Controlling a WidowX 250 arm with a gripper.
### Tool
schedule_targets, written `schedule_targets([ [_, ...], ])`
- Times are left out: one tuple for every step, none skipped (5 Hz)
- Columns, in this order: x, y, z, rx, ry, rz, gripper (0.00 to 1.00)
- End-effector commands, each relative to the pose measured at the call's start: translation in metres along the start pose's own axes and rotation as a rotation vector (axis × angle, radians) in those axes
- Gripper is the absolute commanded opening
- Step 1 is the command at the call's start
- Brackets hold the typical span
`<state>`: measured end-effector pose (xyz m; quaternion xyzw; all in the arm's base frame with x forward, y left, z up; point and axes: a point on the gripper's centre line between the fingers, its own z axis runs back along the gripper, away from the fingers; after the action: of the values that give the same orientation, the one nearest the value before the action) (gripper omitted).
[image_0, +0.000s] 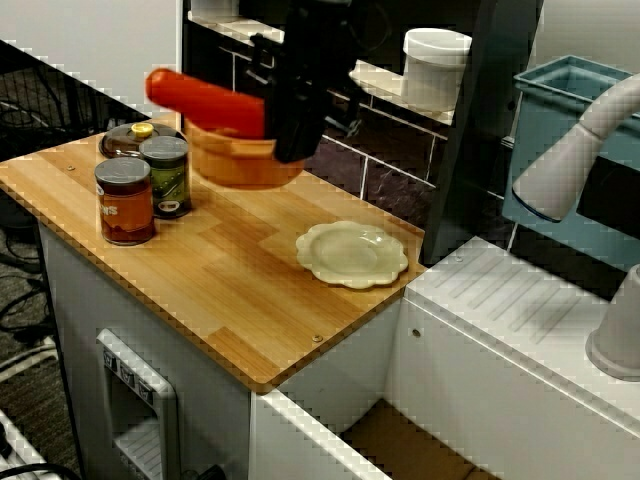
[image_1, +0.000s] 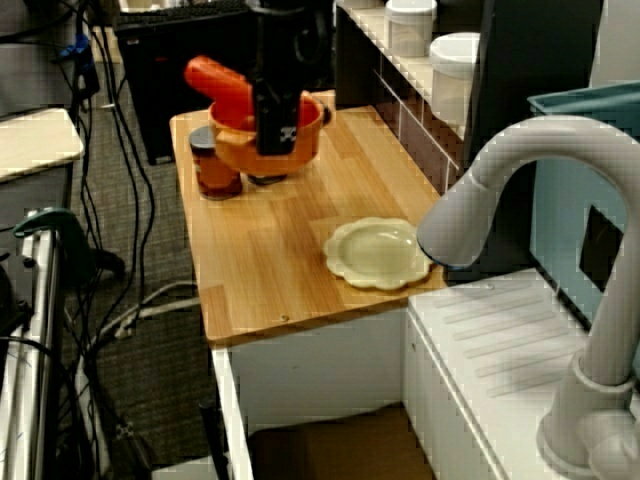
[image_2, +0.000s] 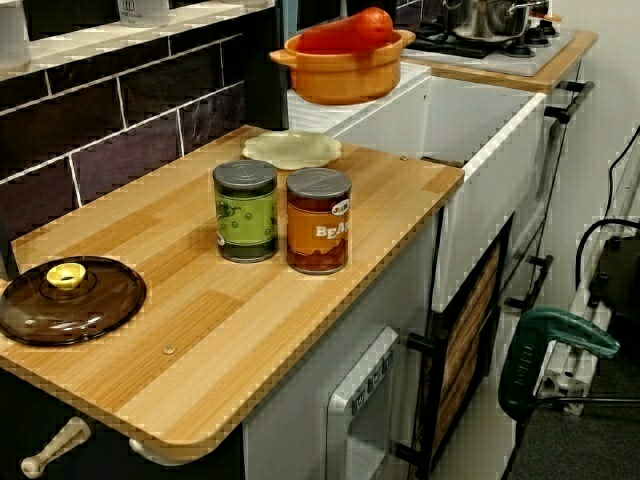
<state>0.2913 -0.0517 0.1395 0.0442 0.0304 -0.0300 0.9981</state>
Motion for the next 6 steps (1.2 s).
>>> schedule_targets([
  [-0.021,-0.01,-0.001,0.026,-0.057,-0.036,0.0],
  [-0.032,-0.013,-0.009,0.028,-0.062,-0.051,0.0],
  [-0.038,-0.017,-0.024,0.05,-0.058,-0.066,0.0],
  [-0.042,-0.021,-0.039,0.057,-0.077,-0.07,0.0],
  [-0.037,-0.024,-0.049,0.067,-0.076,-0.059,0.0],
  [-0.029,-0.027,-0.054,0.068,-0.079,-0.046,0.0],
])
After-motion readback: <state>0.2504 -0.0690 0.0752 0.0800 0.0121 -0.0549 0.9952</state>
